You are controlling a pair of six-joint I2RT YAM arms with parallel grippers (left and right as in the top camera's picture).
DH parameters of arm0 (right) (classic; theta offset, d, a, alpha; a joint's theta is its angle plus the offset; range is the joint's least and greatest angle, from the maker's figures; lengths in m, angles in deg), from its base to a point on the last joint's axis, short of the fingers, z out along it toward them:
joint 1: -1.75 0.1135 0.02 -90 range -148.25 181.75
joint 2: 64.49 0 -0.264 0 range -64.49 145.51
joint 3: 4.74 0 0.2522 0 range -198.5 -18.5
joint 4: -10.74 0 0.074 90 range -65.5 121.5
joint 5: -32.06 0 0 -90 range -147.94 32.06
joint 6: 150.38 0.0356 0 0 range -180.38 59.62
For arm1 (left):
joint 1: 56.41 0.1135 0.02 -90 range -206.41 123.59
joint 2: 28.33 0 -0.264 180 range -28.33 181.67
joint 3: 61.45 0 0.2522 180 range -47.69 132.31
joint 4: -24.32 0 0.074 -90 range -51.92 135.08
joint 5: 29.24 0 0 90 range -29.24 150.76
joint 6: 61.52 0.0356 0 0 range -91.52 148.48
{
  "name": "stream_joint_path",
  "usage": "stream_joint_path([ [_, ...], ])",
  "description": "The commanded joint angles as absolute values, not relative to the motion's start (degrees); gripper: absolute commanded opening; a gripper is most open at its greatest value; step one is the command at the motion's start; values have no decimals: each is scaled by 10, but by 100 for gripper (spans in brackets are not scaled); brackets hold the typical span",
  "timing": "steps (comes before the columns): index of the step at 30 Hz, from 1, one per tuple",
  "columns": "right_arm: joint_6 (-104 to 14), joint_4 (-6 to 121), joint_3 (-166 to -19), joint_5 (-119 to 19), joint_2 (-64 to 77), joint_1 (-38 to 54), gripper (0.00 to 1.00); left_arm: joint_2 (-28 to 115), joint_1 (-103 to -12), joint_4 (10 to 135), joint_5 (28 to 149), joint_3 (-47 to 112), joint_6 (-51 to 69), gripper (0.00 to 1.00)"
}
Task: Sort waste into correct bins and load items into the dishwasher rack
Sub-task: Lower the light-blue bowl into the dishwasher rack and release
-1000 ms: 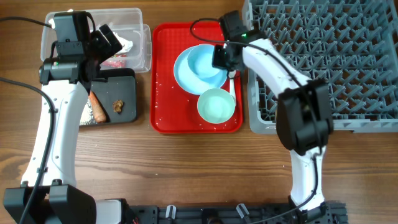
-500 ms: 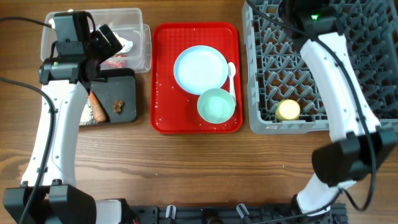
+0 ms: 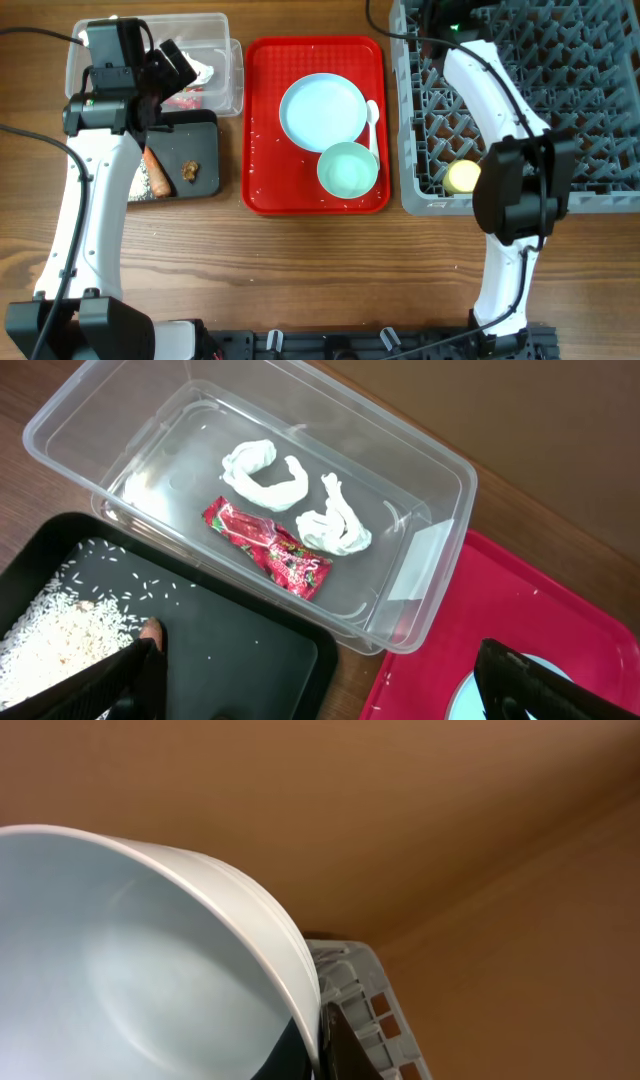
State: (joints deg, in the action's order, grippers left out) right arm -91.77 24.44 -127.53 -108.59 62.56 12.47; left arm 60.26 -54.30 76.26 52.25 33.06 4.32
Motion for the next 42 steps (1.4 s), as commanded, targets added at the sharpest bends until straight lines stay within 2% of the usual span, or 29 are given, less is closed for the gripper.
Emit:
stream_joint_path([
  [1, -933, 241, -1277, -1102, 649, 125, 4, 603, -540, 761, 523, 333, 40, 100],
  [29, -936, 318, -1276, -1110, 701, 157, 6, 603, -540, 761, 523, 333, 40, 100],
  [32, -936, 336, -1276, -1109, 701, 162, 15, 603, -540, 761, 523, 333, 40, 100],
  [35, -936, 351, -1276, -1109, 701, 166, 38, 603, -540, 761, 523, 333, 40, 100],
  [38, -936, 360, -1276, -1109, 701, 172, 51, 603, -540, 761, 523, 333, 40, 100],
  [39, -936, 361, -1276, -1109, 701, 175, 62, 603, -540, 761, 523, 333, 40, 100],
  [41, -933, 361, -1276, -1109, 701, 181, 75, 603, -540, 761, 523, 333, 40, 100],
  [42, -933, 361, -1276, -1109, 701, 185, 87, 603, -540, 761, 523, 333, 40, 100],
])
